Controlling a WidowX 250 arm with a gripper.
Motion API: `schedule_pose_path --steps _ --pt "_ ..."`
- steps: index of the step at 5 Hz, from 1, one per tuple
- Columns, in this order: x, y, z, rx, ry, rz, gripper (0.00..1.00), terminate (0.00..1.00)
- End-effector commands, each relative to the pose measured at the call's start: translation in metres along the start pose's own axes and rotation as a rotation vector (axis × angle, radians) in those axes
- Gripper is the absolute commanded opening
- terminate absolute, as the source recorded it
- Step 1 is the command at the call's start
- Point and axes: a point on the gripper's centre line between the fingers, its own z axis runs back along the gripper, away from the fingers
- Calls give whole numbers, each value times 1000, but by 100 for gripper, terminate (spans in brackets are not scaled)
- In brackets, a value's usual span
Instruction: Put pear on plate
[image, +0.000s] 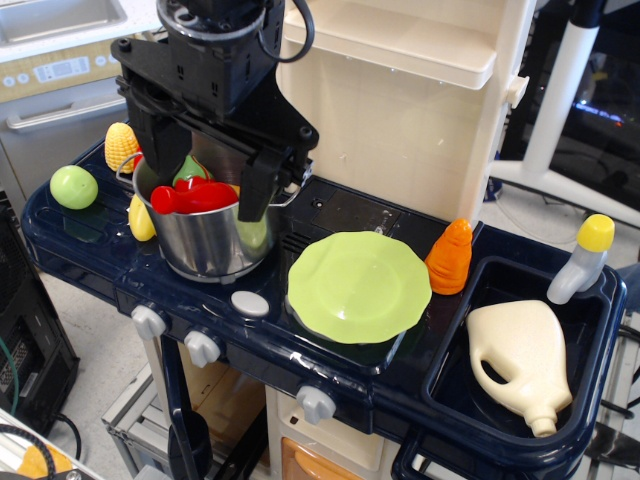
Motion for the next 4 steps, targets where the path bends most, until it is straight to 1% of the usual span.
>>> schedule_pose_path --steps 1,2,3,4 --pt "0 0 0 0 0 0 100 0" --pt "13 50 18 51 32 -58 100 0" --pt "28 96 24 89 13 -104 100 0" --pt "41 140 23 99 4 -108 100 0"
